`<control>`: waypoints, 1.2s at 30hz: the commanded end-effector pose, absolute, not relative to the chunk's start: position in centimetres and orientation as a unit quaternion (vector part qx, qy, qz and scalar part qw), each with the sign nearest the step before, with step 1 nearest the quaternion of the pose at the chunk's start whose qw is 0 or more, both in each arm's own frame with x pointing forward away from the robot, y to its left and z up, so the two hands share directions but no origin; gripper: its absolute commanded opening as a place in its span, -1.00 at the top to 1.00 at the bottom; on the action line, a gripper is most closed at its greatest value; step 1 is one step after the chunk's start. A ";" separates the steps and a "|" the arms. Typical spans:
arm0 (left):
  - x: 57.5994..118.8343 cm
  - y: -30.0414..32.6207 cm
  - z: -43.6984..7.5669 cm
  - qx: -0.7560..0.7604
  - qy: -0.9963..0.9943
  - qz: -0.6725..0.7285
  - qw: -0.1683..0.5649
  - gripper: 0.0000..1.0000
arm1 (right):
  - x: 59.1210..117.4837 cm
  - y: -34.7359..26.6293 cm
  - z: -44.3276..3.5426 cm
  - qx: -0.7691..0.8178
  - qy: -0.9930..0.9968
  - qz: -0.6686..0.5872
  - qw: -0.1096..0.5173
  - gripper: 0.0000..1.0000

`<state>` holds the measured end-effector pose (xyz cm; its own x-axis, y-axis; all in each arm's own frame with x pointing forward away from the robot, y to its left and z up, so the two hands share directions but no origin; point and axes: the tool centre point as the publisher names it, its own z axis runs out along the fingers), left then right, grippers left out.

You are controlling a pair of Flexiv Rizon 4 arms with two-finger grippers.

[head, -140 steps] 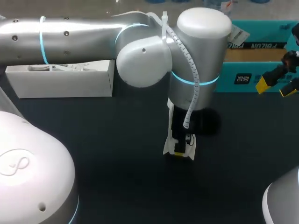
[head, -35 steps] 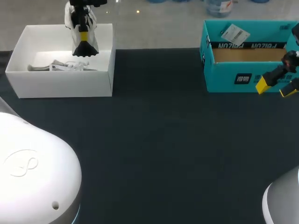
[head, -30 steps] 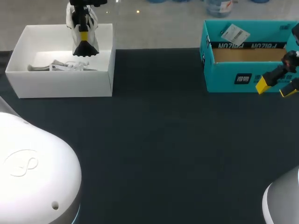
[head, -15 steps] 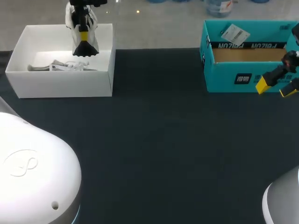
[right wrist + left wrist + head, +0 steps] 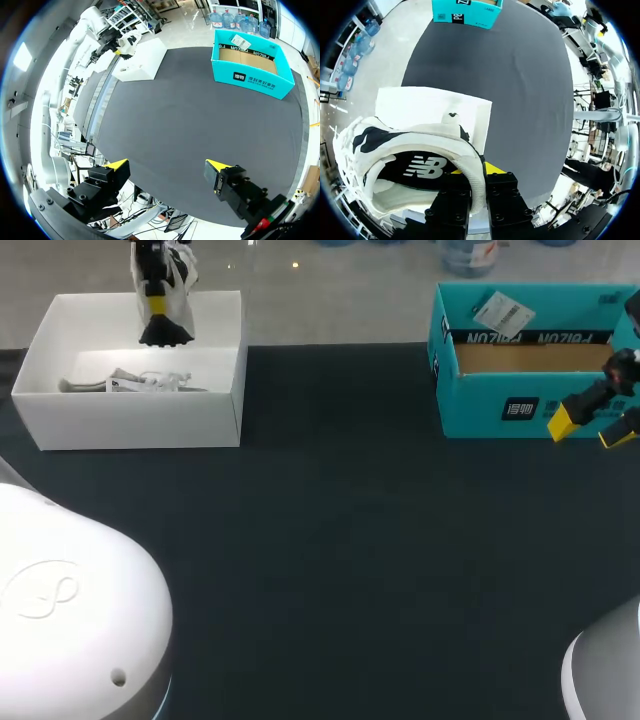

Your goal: Take the shoe out of the shoebox, open the shoe tongue, remove and reinsert the insole, then place the shoe into the shoebox

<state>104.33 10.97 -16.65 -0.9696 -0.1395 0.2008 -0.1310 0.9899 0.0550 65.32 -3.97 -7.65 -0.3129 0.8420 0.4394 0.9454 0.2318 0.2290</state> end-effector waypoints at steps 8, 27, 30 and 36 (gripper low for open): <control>106.9 16.5 -15.8 -0.187 -0.980 -0.031 0.067 1.00 | 65.6 -3.9 -7.6 -0.575 -0.778 -0.228 0.114 -1.00; 106.9 22.0 -16.0 -0.626 -0.773 -0.104 0.024 1.00 | 65.6 -3.9 -7.6 -0.575 -0.778 -0.228 0.114 -1.00; 106.9 22.3 -16.1 -0.640 -0.758 -0.124 0.025 1.00 | 65.6 -3.9 -7.6 -0.575 -0.778 -0.228 0.114 -1.00; 106.9 22.3 -16.1 -0.640 -0.758 -0.124 0.025 1.00 | 65.6 -3.9 -7.6 -0.575 -0.778 -0.228 0.114 -1.00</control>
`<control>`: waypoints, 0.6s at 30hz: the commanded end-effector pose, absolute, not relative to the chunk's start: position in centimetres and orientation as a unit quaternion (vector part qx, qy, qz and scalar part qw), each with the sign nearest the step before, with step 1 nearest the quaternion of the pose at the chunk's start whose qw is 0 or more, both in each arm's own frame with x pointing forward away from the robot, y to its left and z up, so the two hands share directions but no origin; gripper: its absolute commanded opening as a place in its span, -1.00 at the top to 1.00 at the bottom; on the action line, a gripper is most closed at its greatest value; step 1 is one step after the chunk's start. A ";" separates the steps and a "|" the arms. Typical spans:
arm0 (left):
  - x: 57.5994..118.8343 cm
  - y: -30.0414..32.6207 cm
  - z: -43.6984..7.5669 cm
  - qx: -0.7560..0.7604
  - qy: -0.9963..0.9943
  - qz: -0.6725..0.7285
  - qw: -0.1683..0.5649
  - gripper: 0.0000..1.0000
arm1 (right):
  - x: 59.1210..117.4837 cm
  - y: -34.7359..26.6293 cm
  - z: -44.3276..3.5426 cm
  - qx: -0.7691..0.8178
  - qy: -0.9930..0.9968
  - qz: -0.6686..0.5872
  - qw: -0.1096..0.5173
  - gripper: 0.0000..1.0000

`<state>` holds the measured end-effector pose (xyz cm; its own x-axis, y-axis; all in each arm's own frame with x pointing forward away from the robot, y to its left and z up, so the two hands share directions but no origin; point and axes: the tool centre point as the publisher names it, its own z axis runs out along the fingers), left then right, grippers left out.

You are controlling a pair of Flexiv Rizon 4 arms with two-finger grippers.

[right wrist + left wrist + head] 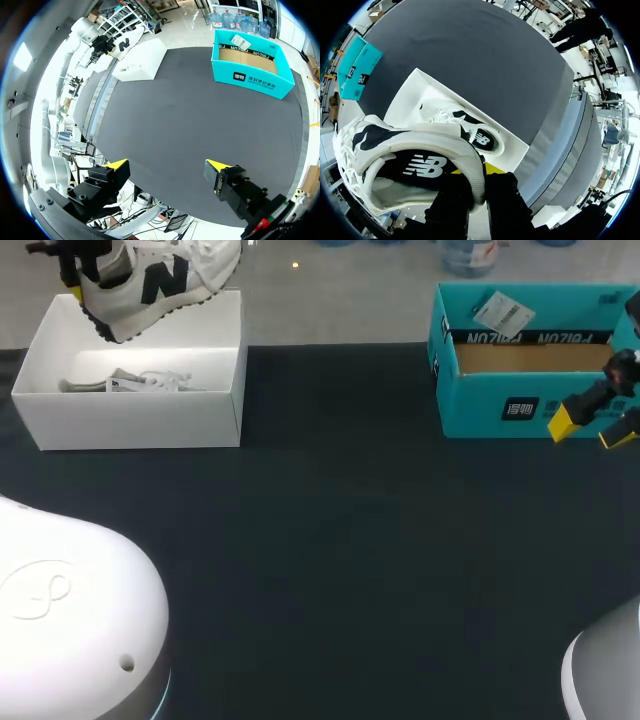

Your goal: Take the shoe out of the shoebox, open the shoe tongue, remove and reinsert the insole, then place the shoe into the shoebox

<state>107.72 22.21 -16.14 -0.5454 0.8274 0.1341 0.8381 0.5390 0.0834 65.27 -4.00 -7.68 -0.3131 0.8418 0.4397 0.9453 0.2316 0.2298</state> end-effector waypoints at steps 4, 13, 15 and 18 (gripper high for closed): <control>106.9 22.3 -16.1 -0.640 -0.758 -0.124 0.025 1.00 | 65.6 -3.9 -7.6 -0.575 -0.778 -0.228 0.114 -1.00; 106.9 22.3 -16.1 -0.640 -0.758 -0.124 0.025 1.00 | 65.6 -3.9 -7.6 -0.575 -0.778 -0.228 0.114 -1.00; 106.9 22.3 -16.1 -0.640 -0.758 -0.124 0.025 1.00 | 65.6 -3.9 -7.6 -0.575 -0.778 -0.228 0.114 -1.00; 107.3 22.8 -16.2 -0.645 -0.754 -0.124 0.026 1.00 | 65.6 -3.9 -7.6 -0.575 -0.778 -0.228 0.114 -1.00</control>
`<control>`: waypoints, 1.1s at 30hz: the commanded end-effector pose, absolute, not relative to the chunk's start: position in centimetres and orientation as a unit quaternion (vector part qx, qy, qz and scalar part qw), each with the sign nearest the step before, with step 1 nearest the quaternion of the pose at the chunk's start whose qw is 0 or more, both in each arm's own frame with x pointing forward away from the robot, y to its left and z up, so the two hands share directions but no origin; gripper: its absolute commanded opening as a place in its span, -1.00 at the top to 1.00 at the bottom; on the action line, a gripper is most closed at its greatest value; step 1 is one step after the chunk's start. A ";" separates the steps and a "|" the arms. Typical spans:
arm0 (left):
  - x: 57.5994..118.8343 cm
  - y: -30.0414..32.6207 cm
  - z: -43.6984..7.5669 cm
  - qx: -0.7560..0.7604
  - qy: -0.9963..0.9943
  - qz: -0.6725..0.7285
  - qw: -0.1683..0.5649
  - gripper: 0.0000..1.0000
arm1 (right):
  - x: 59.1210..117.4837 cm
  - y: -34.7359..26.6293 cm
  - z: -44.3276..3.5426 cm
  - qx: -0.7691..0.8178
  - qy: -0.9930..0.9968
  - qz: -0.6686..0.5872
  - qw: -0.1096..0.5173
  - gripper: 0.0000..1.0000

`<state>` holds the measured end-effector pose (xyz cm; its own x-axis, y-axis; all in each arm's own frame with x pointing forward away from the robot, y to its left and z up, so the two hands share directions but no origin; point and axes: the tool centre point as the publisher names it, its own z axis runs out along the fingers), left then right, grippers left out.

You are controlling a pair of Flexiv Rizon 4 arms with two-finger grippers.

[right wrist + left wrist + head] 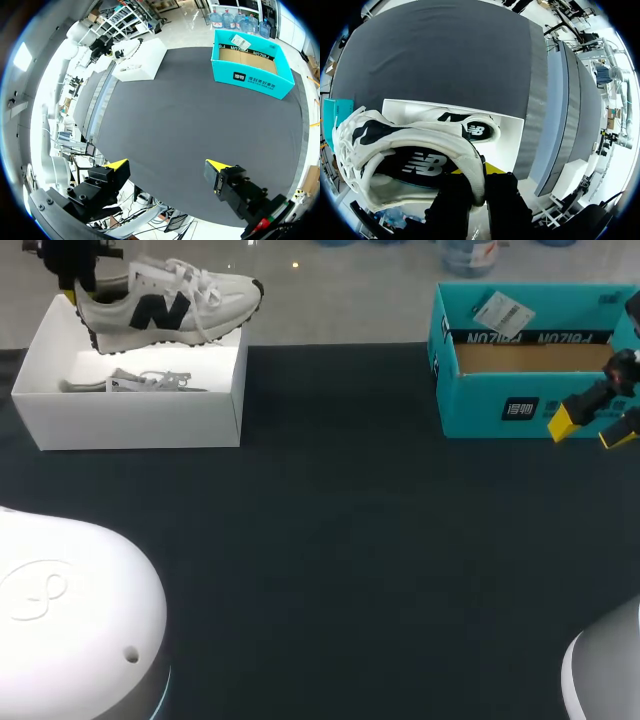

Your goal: Take the shoe out of the shoebox, open the shoe tongue, remove and reinsert the insole, then place the shoe into the shoebox

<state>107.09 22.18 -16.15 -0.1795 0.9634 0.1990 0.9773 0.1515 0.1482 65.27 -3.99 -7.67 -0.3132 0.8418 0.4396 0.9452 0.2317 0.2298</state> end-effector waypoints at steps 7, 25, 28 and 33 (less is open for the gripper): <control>112.1 26.3 -16.7 -0.644 -0.748 -0.154 0.035 1.00 | 65.6 -3.9 -7.6 -0.575 -0.778 -0.228 0.114 -1.00; 118.6 29.9 -18.9 -0.652 -0.729 -0.202 0.052 1.00 | 65.6 -3.9 -7.6 -0.575 -0.778 -0.228 0.114 -1.00; 119.2 29.8 -19.8 -0.663 -0.717 -0.211 0.050 1.00 | 65.6 -3.9 -7.6 -0.575 -0.778 -0.228 0.114 -1.00; 119.9 29.9 -21.9 -0.664 -0.712 -0.220 0.059 1.00 | 65.6 -3.9 -7.6 -0.575 -0.778 -0.228 0.114 -1.00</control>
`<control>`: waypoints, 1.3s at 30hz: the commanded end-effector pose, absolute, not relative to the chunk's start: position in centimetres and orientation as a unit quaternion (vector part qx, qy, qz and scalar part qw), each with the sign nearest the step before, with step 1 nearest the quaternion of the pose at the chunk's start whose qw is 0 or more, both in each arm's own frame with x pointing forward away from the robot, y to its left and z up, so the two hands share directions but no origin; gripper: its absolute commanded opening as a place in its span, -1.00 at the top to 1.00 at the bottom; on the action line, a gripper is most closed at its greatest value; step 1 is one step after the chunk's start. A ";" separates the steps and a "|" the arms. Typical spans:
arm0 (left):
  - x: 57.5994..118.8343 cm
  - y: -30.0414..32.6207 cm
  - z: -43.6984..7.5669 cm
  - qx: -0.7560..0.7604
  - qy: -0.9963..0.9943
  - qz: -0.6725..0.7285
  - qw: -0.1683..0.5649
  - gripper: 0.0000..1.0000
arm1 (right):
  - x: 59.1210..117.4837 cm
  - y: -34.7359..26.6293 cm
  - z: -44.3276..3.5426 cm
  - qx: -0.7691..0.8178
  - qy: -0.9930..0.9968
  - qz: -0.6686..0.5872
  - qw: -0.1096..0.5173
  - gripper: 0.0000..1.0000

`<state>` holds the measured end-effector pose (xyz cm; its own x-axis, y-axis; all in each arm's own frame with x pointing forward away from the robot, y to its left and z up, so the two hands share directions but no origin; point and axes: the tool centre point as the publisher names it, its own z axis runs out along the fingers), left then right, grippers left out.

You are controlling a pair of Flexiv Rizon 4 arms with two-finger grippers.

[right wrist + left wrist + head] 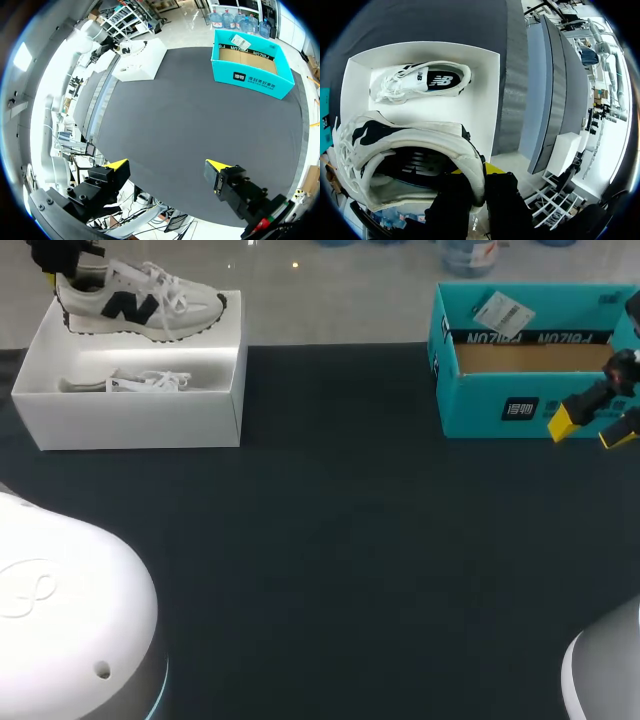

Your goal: Take the shoe out of the shoebox, open the shoe tongue, remove and reinsert the insole, then place the shoe into the shoebox

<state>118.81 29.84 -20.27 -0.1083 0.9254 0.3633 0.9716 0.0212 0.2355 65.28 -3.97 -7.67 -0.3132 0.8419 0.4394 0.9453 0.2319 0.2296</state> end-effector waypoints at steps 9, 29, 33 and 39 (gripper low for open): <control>121.2 30.5 -25.1 -0.660 -0.721 -0.197 0.077 1.00 | 65.6 -3.9 -7.6 -0.575 -0.778 -0.228 0.114 -1.00; 121.2 31.0 -32.6 -0.657 -0.721 -0.191 0.110 1.00 | 65.6 -3.9 -7.6 -0.575 -0.778 -0.228 0.114 -1.00; 121.0 30.9 -33.7 -0.662 -0.721 -0.178 0.104 1.00 | 65.6 -3.9 -7.6 -0.575 -0.778 -0.228 0.114 -1.00; 120.9 30.9 -34.8 -0.667 -0.718 -0.172 0.106 1.00 | 65.6 -3.9 -7.6 -0.575 -0.778 -0.228 0.114 -1.00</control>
<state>120.41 30.70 -34.33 -0.0909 0.9191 0.3833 0.9920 0.0497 0.1161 65.30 -3.96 -7.66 -0.3132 0.8421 0.4391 0.9453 0.2320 0.2293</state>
